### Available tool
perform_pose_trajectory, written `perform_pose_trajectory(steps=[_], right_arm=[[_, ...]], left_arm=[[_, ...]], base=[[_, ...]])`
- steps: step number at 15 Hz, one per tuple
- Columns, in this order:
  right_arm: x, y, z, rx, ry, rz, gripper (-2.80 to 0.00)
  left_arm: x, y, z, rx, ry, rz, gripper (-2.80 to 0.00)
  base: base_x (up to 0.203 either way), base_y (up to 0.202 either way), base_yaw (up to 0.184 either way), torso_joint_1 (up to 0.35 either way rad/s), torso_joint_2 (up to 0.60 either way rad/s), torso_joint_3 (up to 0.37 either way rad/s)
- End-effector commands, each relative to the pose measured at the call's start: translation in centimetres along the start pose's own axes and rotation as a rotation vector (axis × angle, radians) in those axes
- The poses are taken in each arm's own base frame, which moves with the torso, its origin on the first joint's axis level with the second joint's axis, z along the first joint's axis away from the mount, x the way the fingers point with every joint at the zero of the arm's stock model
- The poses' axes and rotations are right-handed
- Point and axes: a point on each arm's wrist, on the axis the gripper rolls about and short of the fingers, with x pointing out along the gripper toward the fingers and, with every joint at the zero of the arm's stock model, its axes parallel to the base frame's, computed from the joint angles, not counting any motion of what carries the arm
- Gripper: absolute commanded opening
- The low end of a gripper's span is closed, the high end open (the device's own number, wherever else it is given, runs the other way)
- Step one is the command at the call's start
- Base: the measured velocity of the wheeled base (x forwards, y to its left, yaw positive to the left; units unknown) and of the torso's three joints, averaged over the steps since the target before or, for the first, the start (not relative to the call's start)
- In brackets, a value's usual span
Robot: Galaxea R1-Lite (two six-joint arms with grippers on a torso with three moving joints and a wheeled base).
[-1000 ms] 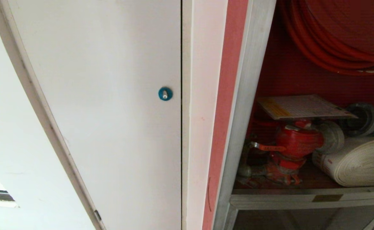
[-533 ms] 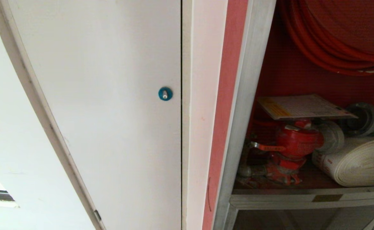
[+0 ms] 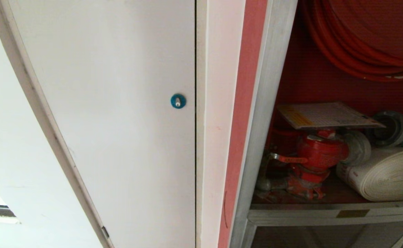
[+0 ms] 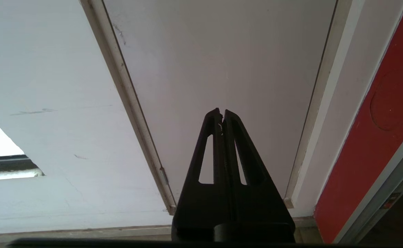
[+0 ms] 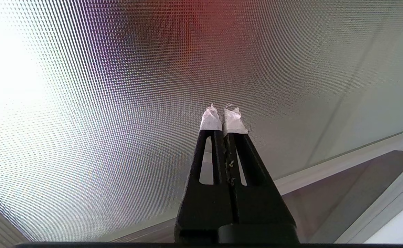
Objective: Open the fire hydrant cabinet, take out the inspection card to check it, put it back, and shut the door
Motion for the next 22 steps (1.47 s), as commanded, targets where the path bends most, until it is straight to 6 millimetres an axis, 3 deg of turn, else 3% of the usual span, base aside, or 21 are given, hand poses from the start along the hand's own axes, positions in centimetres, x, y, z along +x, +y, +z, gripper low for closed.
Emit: perform_pose_trajectory(steps=[1,11,22], right_arm=[[0.05,0.0,-0.12,-0.001,0.006,0.001,-2.8],[0.05,0.0,-0.12,0.0,0.006,0.001,-2.8],[0.05,0.0,-0.12,-0.001,0.006,0.001,-2.8]], left_arm=[[0.0,0.0,0.0,0.0,0.0,0.0,-2.8],[0.0,0.0,0.0,0.0,0.0,-0.001,-2.8],[0.0,0.0,0.0,0.0,0.0,0.002,-2.8]], base=[[0.0,0.0,0.0,0.0,0.0,0.0],[0.0,0.0,0.0,0.0,0.0,0.0],[-0.188,0.0,0.001,0.001,0.0,0.004]])
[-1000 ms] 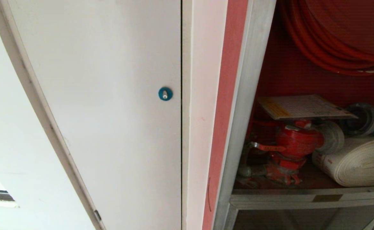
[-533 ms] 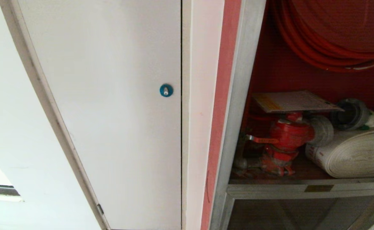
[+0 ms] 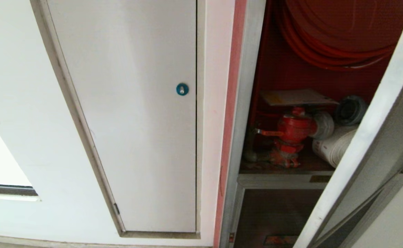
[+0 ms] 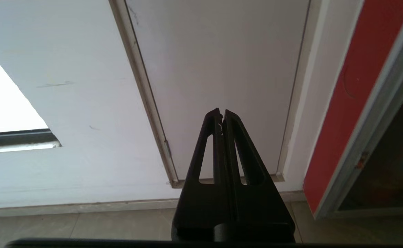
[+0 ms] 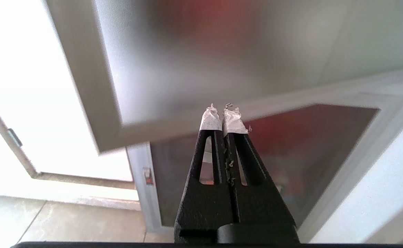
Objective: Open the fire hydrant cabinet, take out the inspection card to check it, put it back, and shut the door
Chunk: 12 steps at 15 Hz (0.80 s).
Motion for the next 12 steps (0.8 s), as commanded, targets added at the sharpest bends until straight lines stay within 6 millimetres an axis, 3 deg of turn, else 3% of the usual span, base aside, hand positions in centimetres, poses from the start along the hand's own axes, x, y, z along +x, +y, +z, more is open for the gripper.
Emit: perform_pose_trajectory(steps=[1,12], right_arm=[[0.05,0.0,-0.12,-0.001,0.006,0.001,-2.8],[0.05,0.0,-0.12,-0.001,0.006,0.001,-2.8]], left_arm=[[0.0,0.0,0.0,0.0,0.0,0.0,-2.8],[0.0,0.0,0.0,0.0,0.0,0.001,-2.8]], base=[[-0.193,0.0,0.0,0.003,0.0,0.003],[-0.196,0.0,0.001,0.002,0.0,0.001]])
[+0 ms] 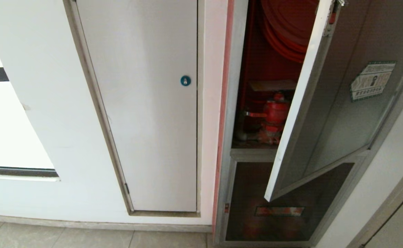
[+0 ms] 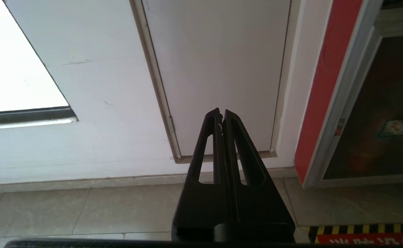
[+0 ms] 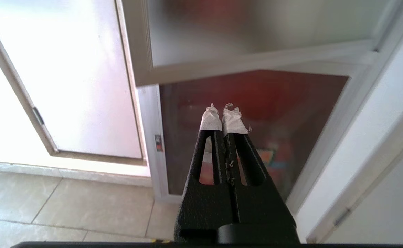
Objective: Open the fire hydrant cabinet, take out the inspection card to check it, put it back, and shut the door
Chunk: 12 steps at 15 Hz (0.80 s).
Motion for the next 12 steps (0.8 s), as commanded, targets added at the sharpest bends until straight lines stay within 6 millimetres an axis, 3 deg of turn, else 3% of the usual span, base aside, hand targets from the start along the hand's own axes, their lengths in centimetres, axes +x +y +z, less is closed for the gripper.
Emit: perform_pose_trajectory(steps=[1,7,12], right_arm=[[0.05,0.0,-0.12,0.0,0.006,0.001,-2.8],[0.05,0.0,-0.12,-0.001,0.006,0.001,-2.8],[0.05,0.0,-0.12,0.0,0.006,0.001,-2.8]], left_arm=[[0.0,0.0,-0.01,0.0,0.0,-0.002,-2.8],[0.0,-0.01,-0.01,0.0,0.0,0.0,-2.8],[0.0,0.0,0.01,0.0,-0.001,0.0,-2.8]], base=[[-0.194,0.0,0.0,0.004,0.0,0.0],[-0.186,0.0,0.003,0.003,0.0,0.002],[-0.013,0.0,0.0,0.004,0.0,0.0]])
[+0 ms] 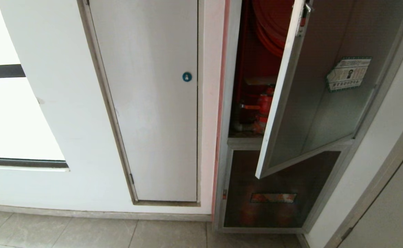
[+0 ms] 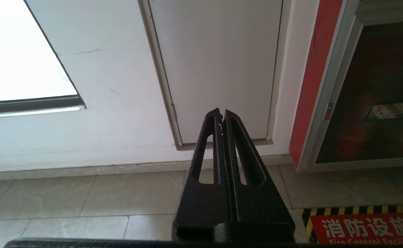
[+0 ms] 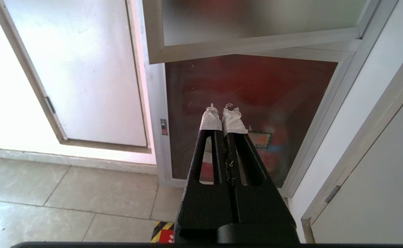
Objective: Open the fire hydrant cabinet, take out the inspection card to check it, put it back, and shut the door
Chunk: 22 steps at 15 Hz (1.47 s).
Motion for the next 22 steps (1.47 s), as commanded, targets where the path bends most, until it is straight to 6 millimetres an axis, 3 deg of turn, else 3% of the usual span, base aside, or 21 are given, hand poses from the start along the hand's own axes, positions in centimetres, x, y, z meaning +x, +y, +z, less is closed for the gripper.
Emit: perform_pose_trajectory(steps=[1,22], right_arm=[[0.05,0.0,-0.12,-0.001,0.005,0.001,-2.8],[0.05,0.0,-0.12,-0.001,0.005,0.001,-2.8]], left_arm=[[0.0,0.0,-0.01,-0.001,0.0,-0.001,-2.8],[0.0,0.0,-0.01,-0.016,0.0,0.0,-2.8]], base=[[0.0,0.0,0.0,0.0,0.0,0.0],[0.0,0.0,0.0,0.0,0.0,0.0]])
